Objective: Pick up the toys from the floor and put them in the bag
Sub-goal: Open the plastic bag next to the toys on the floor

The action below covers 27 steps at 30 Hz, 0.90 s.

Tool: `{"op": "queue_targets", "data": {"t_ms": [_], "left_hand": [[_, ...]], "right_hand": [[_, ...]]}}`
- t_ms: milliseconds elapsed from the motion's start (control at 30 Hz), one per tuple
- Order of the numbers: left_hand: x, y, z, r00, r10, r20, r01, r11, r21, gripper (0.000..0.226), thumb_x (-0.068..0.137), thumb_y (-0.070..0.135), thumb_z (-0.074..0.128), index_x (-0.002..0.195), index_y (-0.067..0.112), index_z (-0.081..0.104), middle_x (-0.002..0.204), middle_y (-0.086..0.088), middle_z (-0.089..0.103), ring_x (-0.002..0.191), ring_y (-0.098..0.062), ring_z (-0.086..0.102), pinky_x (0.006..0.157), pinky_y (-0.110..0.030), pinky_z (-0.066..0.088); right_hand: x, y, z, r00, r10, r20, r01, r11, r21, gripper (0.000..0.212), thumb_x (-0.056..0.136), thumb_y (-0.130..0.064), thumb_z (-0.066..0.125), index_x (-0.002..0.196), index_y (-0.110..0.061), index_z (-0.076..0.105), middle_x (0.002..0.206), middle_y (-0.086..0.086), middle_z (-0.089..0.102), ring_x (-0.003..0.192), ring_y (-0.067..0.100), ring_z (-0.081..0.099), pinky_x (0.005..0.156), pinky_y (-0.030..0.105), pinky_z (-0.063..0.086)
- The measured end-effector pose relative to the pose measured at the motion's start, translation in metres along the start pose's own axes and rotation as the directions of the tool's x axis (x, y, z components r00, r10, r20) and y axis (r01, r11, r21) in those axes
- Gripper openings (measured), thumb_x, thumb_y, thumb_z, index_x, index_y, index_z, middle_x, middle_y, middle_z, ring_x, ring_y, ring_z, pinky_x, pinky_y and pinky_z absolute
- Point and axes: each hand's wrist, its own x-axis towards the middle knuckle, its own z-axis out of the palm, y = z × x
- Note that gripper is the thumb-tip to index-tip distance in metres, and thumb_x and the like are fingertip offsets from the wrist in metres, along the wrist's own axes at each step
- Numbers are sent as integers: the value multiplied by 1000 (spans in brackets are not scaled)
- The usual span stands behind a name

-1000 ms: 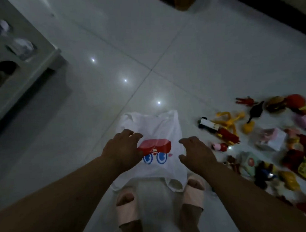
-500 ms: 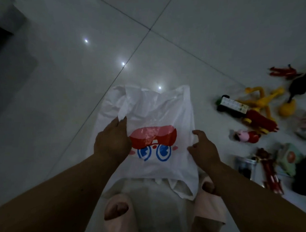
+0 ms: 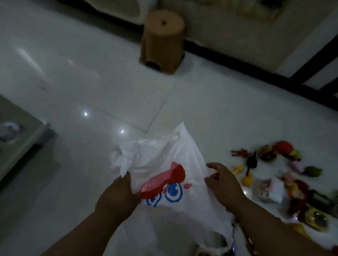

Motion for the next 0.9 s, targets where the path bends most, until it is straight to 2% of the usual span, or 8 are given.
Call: {"op": "queue_targets", "data": {"t_ms": [167, 400, 467, 567, 633, 700, 800, 900], "left_hand": [[-64, 63, -113, 990, 142, -27, -142, 990, 5, 75, 91, 42, 53, 150, 18, 14, 149, -9, 37, 134, -22, 39, 103, -23, 30], [-159, 130, -234, 948, 301, -106, -300, 954, 26, 78, 89, 42, 56, 150, 20, 14, 151, -11, 34, 135, -25, 36, 104, -27, 30], [-181, 144, -254, 927, 345, -150, -344, 938, 33, 78, 88, 41, 58, 150, 19, 16, 151, -11, 33, 136, -26, 35, 105, -29, 29], [-211, 160, -265, 903, 385, -193, -391, 920, 5, 86, 82, 49, 62, 150, 25, 15, 157, -9, 20, 140, -28, 28, 109, -36, 28], [-227, 164, -259, 909, 373, -188, -378, 926, 10, 102, 72, 61, 65, 149, 35, 3, 160, -6, -5, 145, -30, 14, 113, -43, 25], [-240, 169, -247, 904, 403, -144, -399, 915, 57, 114, 64, 69, 66, 147, 41, -8, 157, -2, -21, 146, -29, 0, 116, -47, 18], [-255, 192, -223, 839, 535, -100, -522, 843, 133, 126, 56, 78, 63, 140, 46, -25, 155, 4, -28, 146, -23, -12, 117, -46, 7], [-252, 236, -208, 787, 613, -71, -603, 789, 122, 127, 57, 75, 65, 138, 46, -27, 155, 10, -25, 145, -17, -12, 118, -45, 4]], "right_hand": [[-61, -98, -108, 995, -78, -61, 76, 997, -27, 42, 88, -16, 61, 127, -25, 51, 81, -5, 57, 70, 8, 55, 59, 19, 41], [-171, -193, -213, 969, -114, -217, 122, 992, 24, 39, 89, -16, 60, 126, -24, 52, 87, 4, 61, 77, 18, 59, 67, 31, 51], [-196, -208, -235, 956, -129, -262, 149, 987, 56, 38, 90, -14, 57, 127, -24, 52, 84, 2, 59, 71, 16, 57, 58, 28, 46], [-226, -228, -267, 921, -112, -374, 179, 972, 152, 38, 92, -9, 46, 124, -27, 54, 90, -3, 57, 71, 9, 51, 53, 21, 35], [-238, -240, -287, 900, -58, -432, 180, 952, 248, 40, 91, -7, 41, 121, -29, 57, 103, -2, 53, 75, 9, 50, 57, 22, 38], [-243, -249, -306, 885, 21, -466, 170, 916, 364, 41, 90, -7, 39, 116, -30, 61, 109, -3, 52, 85, 15, 55, 71, 28, 47], [-241, -253, -328, 878, 131, -461, 146, 844, 517, 39, 90, -6, 37, 105, -31, 64, 114, -3, 56, 100, 24, 57, 90, 40, 51], [-228, -248, -348, 870, 192, -454, 123, 807, 578, 36, 92, -6, 36, 98, -28, 64, 115, -1, 55, 103, 23, 55, 90, 39, 51]]}}
